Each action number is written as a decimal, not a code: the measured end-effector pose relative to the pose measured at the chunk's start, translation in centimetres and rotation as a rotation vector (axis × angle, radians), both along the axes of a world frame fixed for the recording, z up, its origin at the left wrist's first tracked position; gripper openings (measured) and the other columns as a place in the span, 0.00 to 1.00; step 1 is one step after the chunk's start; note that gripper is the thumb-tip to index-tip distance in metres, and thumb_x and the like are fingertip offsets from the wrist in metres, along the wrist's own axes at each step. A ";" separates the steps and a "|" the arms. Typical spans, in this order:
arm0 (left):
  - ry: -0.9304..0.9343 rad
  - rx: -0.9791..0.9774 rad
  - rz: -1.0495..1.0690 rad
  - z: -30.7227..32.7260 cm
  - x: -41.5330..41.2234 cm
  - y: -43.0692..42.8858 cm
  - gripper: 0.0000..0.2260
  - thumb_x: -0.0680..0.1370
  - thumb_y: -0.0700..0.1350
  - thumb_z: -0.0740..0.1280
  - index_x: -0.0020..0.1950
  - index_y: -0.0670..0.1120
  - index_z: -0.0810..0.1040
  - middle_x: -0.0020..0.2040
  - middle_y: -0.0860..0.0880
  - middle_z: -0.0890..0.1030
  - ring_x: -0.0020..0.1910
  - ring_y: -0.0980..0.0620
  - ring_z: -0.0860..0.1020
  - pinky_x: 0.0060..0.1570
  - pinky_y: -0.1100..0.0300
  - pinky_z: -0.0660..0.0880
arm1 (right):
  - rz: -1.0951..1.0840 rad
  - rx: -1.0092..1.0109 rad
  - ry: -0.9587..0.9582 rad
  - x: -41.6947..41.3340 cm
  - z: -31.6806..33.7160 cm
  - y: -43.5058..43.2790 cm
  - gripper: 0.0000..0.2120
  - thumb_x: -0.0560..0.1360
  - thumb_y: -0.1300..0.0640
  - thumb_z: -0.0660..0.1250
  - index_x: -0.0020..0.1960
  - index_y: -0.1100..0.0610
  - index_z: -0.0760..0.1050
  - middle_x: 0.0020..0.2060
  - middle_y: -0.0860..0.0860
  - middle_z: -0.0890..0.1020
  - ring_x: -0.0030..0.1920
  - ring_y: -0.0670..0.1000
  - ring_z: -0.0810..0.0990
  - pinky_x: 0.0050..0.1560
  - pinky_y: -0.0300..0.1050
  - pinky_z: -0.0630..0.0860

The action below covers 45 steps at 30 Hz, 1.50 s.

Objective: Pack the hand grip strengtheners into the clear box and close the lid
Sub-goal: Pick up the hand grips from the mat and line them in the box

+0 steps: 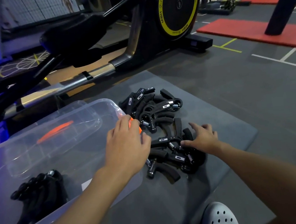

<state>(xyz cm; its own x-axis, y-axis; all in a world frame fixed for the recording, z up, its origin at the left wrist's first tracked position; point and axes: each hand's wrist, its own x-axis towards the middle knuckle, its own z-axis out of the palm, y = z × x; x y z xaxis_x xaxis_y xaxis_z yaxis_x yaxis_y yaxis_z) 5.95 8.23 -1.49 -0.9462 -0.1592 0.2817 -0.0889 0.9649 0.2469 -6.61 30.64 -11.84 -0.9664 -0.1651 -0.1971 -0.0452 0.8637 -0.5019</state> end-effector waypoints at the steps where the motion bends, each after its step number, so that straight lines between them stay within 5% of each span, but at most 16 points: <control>1: -0.008 0.000 -0.001 -0.1 0.0 0.0 0.13 0.75 0.49 0.58 0.53 0.45 0.76 0.63 0.49 0.73 0.64 0.49 0.70 0.63 0.49 0.69 | -0.007 -0.001 -0.017 -0.5 -0.4 0.0 0.44 0.67 0.35 0.72 0.77 0.46 0.57 0.71 0.54 0.67 0.75 0.55 0.53 0.71 0.55 0.54; 11: 0.022 0.001 -0.002 -0.3 0.0 -0.1 0.11 0.75 0.48 0.61 0.54 0.46 0.76 0.65 0.48 0.73 0.66 0.48 0.70 0.62 0.49 0.68 | -0.086 -0.199 -0.061 -3.0 -3.0 0.1 0.43 0.65 0.42 0.78 0.74 0.51 0.64 0.59 0.47 0.80 0.67 0.54 0.61 0.65 0.48 0.63; 20: 0.042 0.012 -0.008 -0.1 0.0 0.0 0.13 0.75 0.50 0.58 0.54 0.47 0.75 0.64 0.49 0.72 0.65 0.49 0.69 0.60 0.51 0.67 | -0.135 -0.260 0.131 -3.6 -1.2 -0.2 0.24 0.68 0.52 0.75 0.63 0.49 0.78 0.44 0.52 0.82 0.61 0.54 0.63 0.59 0.46 0.70; 23: 0.027 0.029 -0.013 0.2 0.1 0.0 0.15 0.75 0.51 0.56 0.55 0.47 0.75 0.64 0.50 0.72 0.64 0.50 0.70 0.60 0.51 0.67 | -0.164 -0.374 0.223 -3.5 2.1 -0.4 0.22 0.68 0.54 0.74 0.61 0.47 0.79 0.50 0.55 0.79 0.59 0.48 0.61 0.55 0.40 0.72; 26: 0.017 0.075 -0.012 0.7 0.2 -0.2 0.12 0.78 0.51 0.58 0.57 0.50 0.75 0.64 0.54 0.72 0.66 0.53 0.68 0.65 0.52 0.64 | -0.129 -0.465 0.332 -2.3 6.6 -1.5 0.21 0.69 0.56 0.73 0.61 0.46 0.78 0.55 0.55 0.77 0.55 0.41 0.60 0.46 0.20 0.63; 29: 0.084 0.128 -0.015 1.8 0.5 -0.1 0.09 0.78 0.52 0.62 0.56 0.52 0.76 0.59 0.57 0.74 0.62 0.54 0.70 0.65 0.54 0.61 | -0.107 -0.614 0.427 -0.2 11.3 -3.4 0.21 0.70 0.57 0.74 0.61 0.46 0.78 0.59 0.56 0.72 0.52 0.32 0.63 0.43 0.17 0.65; 33: 0.137 0.563 0.050 4.5 0.8 0.0 0.09 0.76 0.57 0.67 0.52 0.54 0.77 0.45 0.57 0.80 0.43 0.52 0.78 0.47 0.51 0.76 | -0.052 -0.723 0.557 2.9 16.4 -6.5 0.19 0.69 0.54 0.76 0.59 0.45 0.79 0.56 0.55 0.71 0.54 0.36 0.65 0.50 0.22 0.68; 38: 0.196 1.002 0.055 8.2 1.6 -0.9 0.08 0.76 0.52 0.71 0.44 0.48 0.79 0.35 0.49 0.83 0.31 0.54 0.80 0.31 0.61 0.76 | 0.002 -0.848 0.631 6.7 20.2 -10.0 0.18 0.69 0.55 0.76 0.57 0.46 0.79 0.52 0.53 0.73 0.53 0.29 0.63 0.45 0.20 0.65; 42: 0.287 1.114 0.091 9.9 3.1 -2.9 0.09 0.75 0.49 0.72 0.44 0.43 0.82 0.33 0.46 0.83 0.31 0.52 0.82 0.34 0.58 0.78 | 0.030 -0.968 0.632 9.3 21.5 -12.5 0.16 0.70 0.56 0.76 0.55 0.45 0.77 0.49 0.43 0.76 0.58 0.44 0.70 0.46 0.23 0.67; 45: 0.333 1.103 0.140 10.5 4.2 -5.0 0.07 0.74 0.47 0.74 0.43 0.43 0.83 0.32 0.47 0.84 0.32 0.53 0.83 0.38 0.55 0.81 | 0.098 -1.007 0.592 10.5 21.7 -14.2 0.15 0.70 0.57 0.76 0.50 0.41 0.75 0.50 0.45 0.78 0.57 0.50 0.74 0.46 0.26 0.69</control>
